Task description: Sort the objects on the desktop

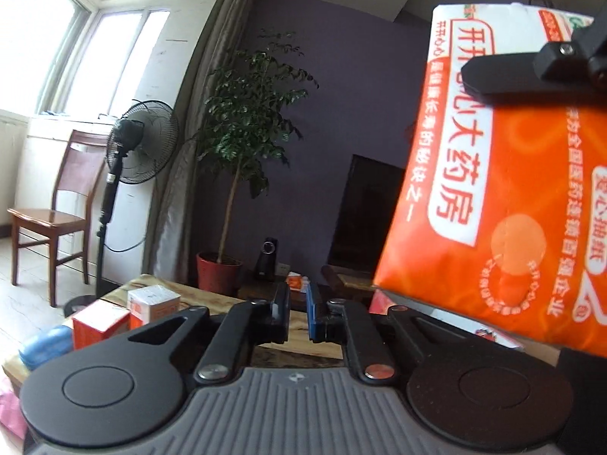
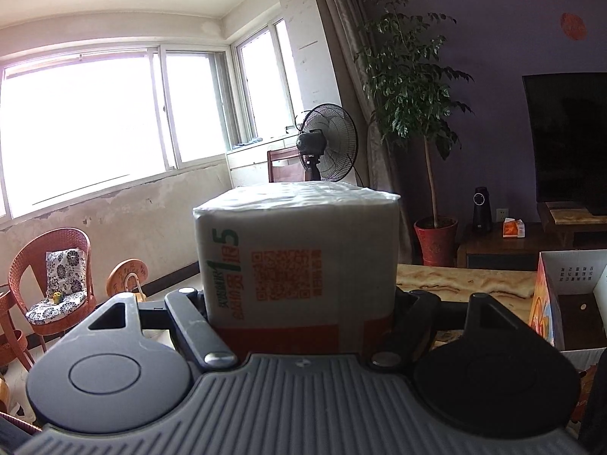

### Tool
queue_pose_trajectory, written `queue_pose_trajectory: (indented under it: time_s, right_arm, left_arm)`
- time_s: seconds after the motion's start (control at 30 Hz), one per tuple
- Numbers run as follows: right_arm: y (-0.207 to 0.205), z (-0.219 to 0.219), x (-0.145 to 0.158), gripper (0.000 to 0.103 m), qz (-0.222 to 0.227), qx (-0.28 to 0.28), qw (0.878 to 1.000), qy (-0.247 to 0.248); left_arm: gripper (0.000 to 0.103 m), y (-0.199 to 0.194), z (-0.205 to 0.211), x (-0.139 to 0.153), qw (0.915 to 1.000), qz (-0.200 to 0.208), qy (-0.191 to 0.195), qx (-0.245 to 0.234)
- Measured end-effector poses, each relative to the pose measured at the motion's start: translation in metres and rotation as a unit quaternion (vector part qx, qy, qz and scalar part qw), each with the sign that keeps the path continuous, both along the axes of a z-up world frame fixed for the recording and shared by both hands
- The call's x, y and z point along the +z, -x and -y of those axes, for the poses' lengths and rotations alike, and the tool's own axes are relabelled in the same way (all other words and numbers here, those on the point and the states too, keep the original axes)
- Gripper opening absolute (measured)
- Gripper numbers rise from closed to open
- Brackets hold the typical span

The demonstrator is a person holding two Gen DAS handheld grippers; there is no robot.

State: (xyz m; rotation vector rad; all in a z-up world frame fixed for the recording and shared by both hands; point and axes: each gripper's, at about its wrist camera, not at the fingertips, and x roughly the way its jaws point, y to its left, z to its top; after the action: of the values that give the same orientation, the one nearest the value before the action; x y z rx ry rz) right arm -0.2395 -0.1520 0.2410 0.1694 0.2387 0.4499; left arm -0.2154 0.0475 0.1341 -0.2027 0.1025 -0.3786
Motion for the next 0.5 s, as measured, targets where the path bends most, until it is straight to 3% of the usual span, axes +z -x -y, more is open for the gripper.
queue_pose_trajectory:
  time_s: [0.13,0.27,0.5]
  right_arm:
    - [-0.003,-0.004,-0.001,0.077,0.002,-0.001,1.000,0.005]
    - [-0.008,-0.007,-0.004,0.077,0.001,-0.001,1.000,0.013]
    - [-0.016,-0.004,-0.013,0.077,-0.018,-0.008,1.000,0.018]
  left_arm:
    - [0.001,0.011,0.011,0.002,0.9986,0.026,-0.030,-0.034]
    - [0.000,0.025,0.031,0.001,0.9944,0.037,-0.083,-0.053]
    - [0.000,0.032,0.036,0.001,0.9923,0.040,-0.103,-0.056]
